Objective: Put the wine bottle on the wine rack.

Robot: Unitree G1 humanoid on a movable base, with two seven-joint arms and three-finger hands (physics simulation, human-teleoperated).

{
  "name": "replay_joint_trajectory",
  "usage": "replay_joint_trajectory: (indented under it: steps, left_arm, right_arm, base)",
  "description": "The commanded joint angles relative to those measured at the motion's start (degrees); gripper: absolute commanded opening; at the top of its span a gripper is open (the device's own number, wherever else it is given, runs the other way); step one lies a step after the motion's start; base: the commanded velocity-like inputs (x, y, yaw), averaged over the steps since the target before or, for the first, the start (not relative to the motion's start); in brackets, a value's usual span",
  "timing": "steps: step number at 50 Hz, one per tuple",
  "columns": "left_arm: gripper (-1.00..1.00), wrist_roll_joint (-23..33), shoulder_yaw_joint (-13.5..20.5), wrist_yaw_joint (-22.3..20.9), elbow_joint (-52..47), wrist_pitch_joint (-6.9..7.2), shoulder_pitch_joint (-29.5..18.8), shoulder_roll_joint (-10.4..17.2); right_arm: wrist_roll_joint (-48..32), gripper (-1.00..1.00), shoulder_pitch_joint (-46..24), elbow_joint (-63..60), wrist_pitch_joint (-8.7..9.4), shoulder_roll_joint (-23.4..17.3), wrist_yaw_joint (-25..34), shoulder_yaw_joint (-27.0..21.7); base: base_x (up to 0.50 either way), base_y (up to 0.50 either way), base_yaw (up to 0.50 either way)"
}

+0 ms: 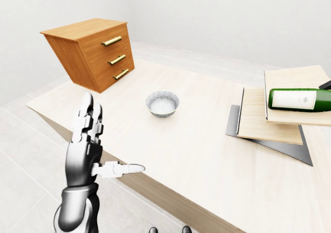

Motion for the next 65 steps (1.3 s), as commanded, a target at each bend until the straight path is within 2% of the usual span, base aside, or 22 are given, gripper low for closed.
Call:
replay_joint_trajectory:
  steps: [1, 13, 19, 27, 38, 48, 56, 61, 65]
  left_arm:
    - [1.00, -0.17, -0.22, 0.11, 0.22, 0.00, -0.04, 0.05]
    - [1.00, -0.19, -0.50, 0.26, -0.10, 0.00, -0.10, 0.11]
    - [1.00, -0.33, -0.48, 0.29, 0.48, 0.00, -0.26, 0.12]
    - [1.00, -0.53, -0.72, 0.36, 0.85, 0.00, -0.46, 0.26]
    - [1.00, -0.50, -0.80, 0.47, 1.97, 0.00, -0.58, 0.35]
    - [1.00, -0.88, -0.59, 0.53, 2.68, 0.00, -0.65, 0.40]
    - [1.00, -0.91, -0.69, 0.62, 2.43, 0.00, -0.51, 0.41]
    - [1.00, -0.88, -0.81, 0.61, 2.49, 0.00, -0.40, 0.39]
    - [1.00, -0.69, -1.03, 0.64, 3.24, 0.00, -0.62, 0.45]
  right_arm:
    - [0.07, 1.00, 3.05, -8.07, 0.00, -0.13, -2.65, -3.97]
    - [0.11, 1.00, 4.29, -14.93, 0.00, -1.90, -5.55, -8.57]
    - [1.11, 1.00, 5.77, -18.06, 0.00, -2.39, -6.10, -12.51]
    - [1.97, 1.00, 5.60, -21.26, 0.00, -2.91, -6.91, -14.54]
    - [2.94, 1.00, 3.39, -24.55, 0.00, -4.66, -9.25, -13.53]
    - [5.42, 1.00, 1.36, -26.98, 0.00, -8.06, -12.46, -13.49]
    - [6.95, 1.00, -0.36, -29.13, 0.00, -10.53, -12.46, -12.75]
    - [7.87, 1.00, -1.81, -30.77, 0.00, -12.24, -12.46, -11.57]
    - [8.67, 1.00, -3.67, -32.89, 0.00, -13.79, -12.46, -8.85]
  base:
    - [0.00, 0.00, 0.00]
    - [0.00, 0.00, 0.00]
    - [0.00, 0.00, 0.00]
    - [0.00, 0.00, 0.00]
    - [0.00, 0.00, 0.00]
    - [0.00, 0.00, 0.00]
    - [0.00, 0.00, 0.00]
    - [0.00, 0.00, 0.00]
    - [0.00, 0.00, 0.00]
